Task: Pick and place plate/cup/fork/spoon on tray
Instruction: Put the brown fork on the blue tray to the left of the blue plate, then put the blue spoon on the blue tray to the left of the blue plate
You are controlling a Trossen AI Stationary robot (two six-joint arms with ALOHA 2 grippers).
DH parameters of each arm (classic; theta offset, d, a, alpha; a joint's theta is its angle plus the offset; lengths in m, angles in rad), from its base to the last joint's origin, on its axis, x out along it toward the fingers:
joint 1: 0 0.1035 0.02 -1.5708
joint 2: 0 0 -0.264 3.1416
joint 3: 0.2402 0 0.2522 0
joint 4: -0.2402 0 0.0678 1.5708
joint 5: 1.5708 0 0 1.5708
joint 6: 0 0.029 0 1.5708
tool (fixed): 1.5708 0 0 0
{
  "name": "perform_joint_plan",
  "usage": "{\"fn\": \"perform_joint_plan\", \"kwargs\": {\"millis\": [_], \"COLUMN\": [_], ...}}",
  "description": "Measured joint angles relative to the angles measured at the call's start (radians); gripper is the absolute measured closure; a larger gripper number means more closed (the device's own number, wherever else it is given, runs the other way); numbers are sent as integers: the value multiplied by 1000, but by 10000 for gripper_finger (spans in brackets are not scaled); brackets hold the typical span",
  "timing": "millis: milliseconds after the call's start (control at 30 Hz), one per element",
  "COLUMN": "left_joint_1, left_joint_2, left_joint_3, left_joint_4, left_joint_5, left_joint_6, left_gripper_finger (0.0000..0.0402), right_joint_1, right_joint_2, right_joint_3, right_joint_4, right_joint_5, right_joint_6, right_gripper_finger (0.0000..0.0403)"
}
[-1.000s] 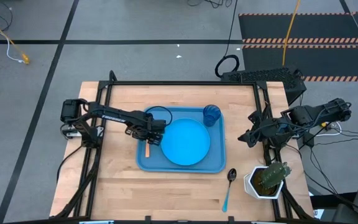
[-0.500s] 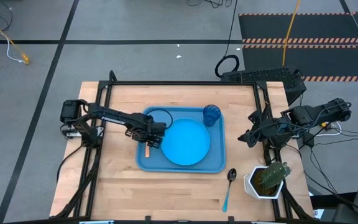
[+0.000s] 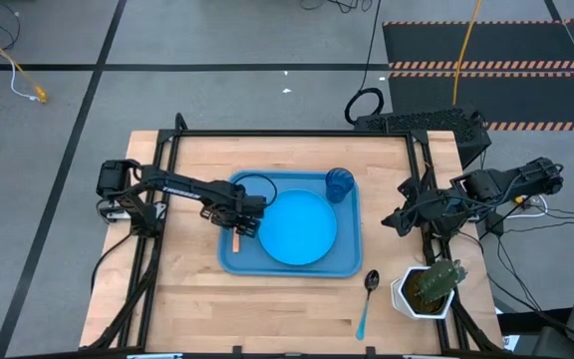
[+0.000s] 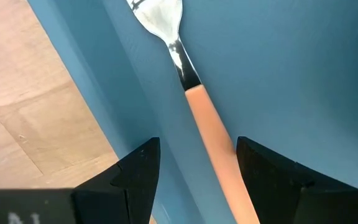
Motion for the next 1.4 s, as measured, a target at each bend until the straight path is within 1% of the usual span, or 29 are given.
{"fn": "perform_joint_plan", "kwargs": {"millis": [133,267,500,667,867,967,1067,1167,1267,1333,1400], "left_joint_1": [0,0,1,-35,-106,-145,-178,-210,-236,-236,-216], "left_joint_2": [0,0,0,0,0,-1,0,0,0,0,0], "left_joint_3": [13,66,238,373,464,478,478,478,478,478,478], "left_joint_4": [-5,-4,-73,-38,22,72,144,259,359,358,317], "left_joint_5": [19,17,-54,-93,-141,-150,-154,-159,-158,-157,-158], "left_joint_6": [0,11,23,-40,-157,-189,-190,-156,-92,-78,-64], "left_gripper_finger": [186,186,186,186,186,186,186,186,186,186,186], "right_joint_1": [0,0,0,0,0,0,0,-5,-9,-9,-12], "right_joint_2": [0,0,0,0,0,0,-2,-2,-4,-4,-4], "right_joint_3": [0,0,0,0,0,0,0,0,0,0,0], "right_joint_4": [0,0,0,0,-1,-3,-9,-9,-6,28,90], "right_joint_5": [0,0,-1,-24,-51,-51,-46,-52,-56,-55,-51], "right_joint_6": [-1,-1,5,8,41,24,-7,-25,-6,-2,-1], "right_gripper_finger": [275,275,275,275,275,275,275,275,275,275,275]}}
